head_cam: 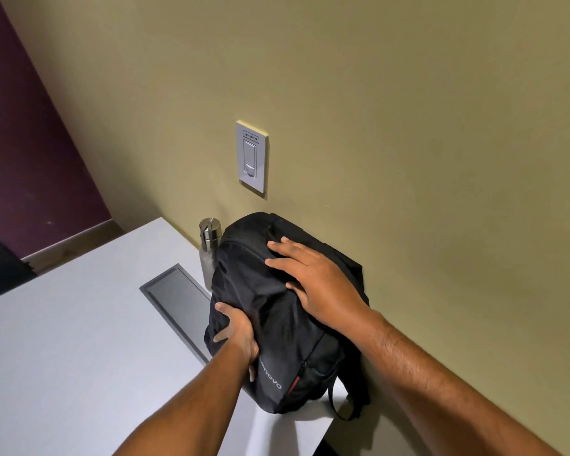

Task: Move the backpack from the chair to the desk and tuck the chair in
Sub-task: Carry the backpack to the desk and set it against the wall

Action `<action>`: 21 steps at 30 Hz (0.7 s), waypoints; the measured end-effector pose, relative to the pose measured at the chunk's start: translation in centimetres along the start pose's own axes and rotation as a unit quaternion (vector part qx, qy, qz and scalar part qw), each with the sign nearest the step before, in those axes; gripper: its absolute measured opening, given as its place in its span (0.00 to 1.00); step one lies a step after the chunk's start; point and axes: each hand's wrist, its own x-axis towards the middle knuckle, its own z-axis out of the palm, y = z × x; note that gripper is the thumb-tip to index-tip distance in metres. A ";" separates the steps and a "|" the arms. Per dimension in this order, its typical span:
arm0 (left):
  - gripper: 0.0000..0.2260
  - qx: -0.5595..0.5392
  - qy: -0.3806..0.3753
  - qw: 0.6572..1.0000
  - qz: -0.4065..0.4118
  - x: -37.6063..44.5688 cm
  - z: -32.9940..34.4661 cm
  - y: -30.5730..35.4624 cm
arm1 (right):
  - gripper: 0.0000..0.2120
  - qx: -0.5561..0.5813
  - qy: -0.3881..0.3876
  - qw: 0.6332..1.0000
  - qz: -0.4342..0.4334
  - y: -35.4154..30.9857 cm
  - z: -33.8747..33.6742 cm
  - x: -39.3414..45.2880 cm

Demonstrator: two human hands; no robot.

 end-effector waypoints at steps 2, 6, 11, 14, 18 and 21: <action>0.61 0.048 -0.030 0.998 0.006 0.7 -0.4 0.0 | 0.30 0.021 0.006 1.000 0.011 0.2 0.0 0.0; 0.64 0.105 -0.063 0.992 -0.014 1.4 -1.9 0.1 | 0.30 0.037 -0.002 0.999 0.022 0.0 -0.5 -0.1; 0.48 0.157 -0.090 0.981 0.073 -0.7 -4.3 0.3 | 0.28 -0.003 -0.025 0.998 0.055 -1.8 -1.6 -0.2; 0.60 0.229 -0.084 0.960 0.136 2.8 -4.5 -0.2 | 0.31 -0.049 -0.051 0.995 0.064 -3.4 -1.8 -0.5; 0.39 0.378 -0.021 0.871 0.314 -2.7 -8.1 0.7 | 0.37 -0.147 -0.069 0.982 0.093 -6.1 -0.8 -1.1; 0.36 0.457 0.019 0.784 0.420 -4.0 -11.5 1.4 | 0.40 -0.187 -0.058 0.974 0.113 -8.4 0.6 -1.4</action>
